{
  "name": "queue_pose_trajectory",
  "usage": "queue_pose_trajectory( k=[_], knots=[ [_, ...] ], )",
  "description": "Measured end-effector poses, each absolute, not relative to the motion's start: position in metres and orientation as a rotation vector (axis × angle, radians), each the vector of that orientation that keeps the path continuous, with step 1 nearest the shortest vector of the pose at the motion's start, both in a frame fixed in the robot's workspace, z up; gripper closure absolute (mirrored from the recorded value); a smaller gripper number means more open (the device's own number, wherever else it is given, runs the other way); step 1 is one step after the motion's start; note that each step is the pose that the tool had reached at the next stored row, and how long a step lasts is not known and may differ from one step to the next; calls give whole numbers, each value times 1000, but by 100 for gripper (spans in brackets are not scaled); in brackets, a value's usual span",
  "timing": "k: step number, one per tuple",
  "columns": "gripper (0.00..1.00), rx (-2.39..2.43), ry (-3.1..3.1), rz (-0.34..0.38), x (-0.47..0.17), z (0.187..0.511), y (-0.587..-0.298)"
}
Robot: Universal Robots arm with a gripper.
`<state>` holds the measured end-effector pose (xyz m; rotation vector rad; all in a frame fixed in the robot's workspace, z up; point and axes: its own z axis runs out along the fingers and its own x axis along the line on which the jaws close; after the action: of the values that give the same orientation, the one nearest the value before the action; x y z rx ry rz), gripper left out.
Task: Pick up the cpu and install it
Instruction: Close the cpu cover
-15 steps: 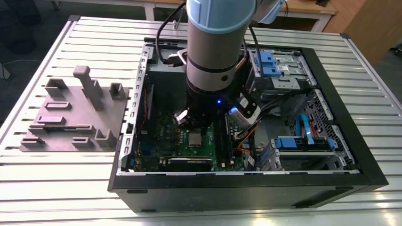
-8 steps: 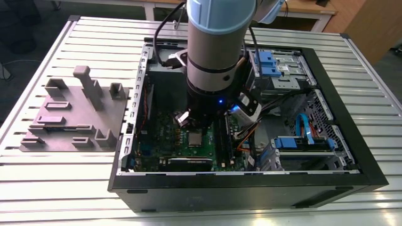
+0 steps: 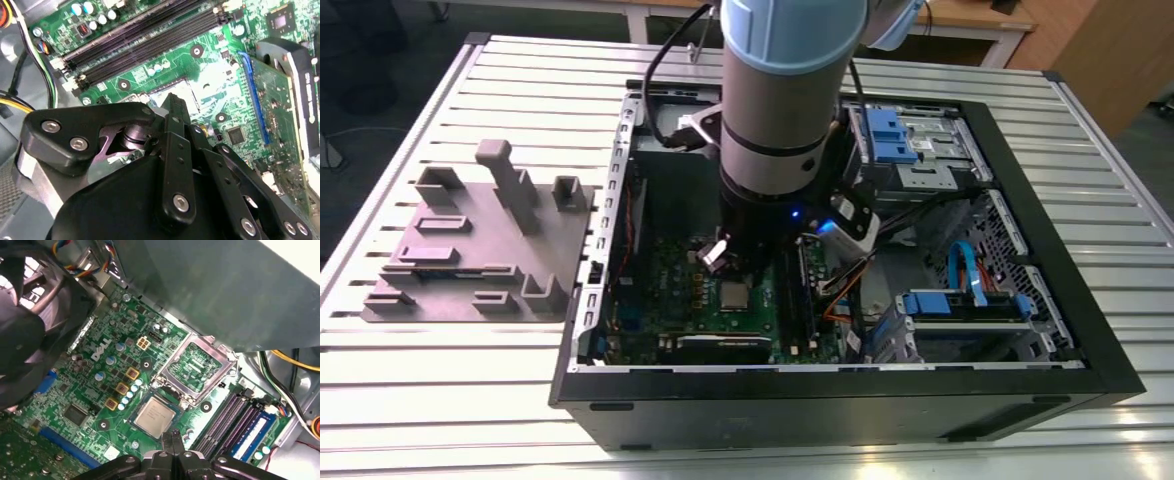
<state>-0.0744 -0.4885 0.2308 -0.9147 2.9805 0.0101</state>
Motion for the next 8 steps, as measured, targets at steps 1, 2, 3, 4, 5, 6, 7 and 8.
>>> queue_pose_trajectory(
  k=[1, 2, 3, 4, 5, 6, 7, 8],
  knots=[
    [90, -915, 2981, 10, -73, 231, -488],
    [90, -915, 2981, 10, -72, 231, -487],
    [90, -915, 2981, 10, -72, 231, -485],
    [90, -914, 2981, 10, -71, 231, -484],
    [90, -915, 2981, 10, -70, 230, -483],
    [90, -915, 2981, 10, -69, 230, -482],
    [90, -915, 2981, 10, -68, 230, -481],
    [90, -915, 2981, 10, -67, 230, -480]
  ],
)
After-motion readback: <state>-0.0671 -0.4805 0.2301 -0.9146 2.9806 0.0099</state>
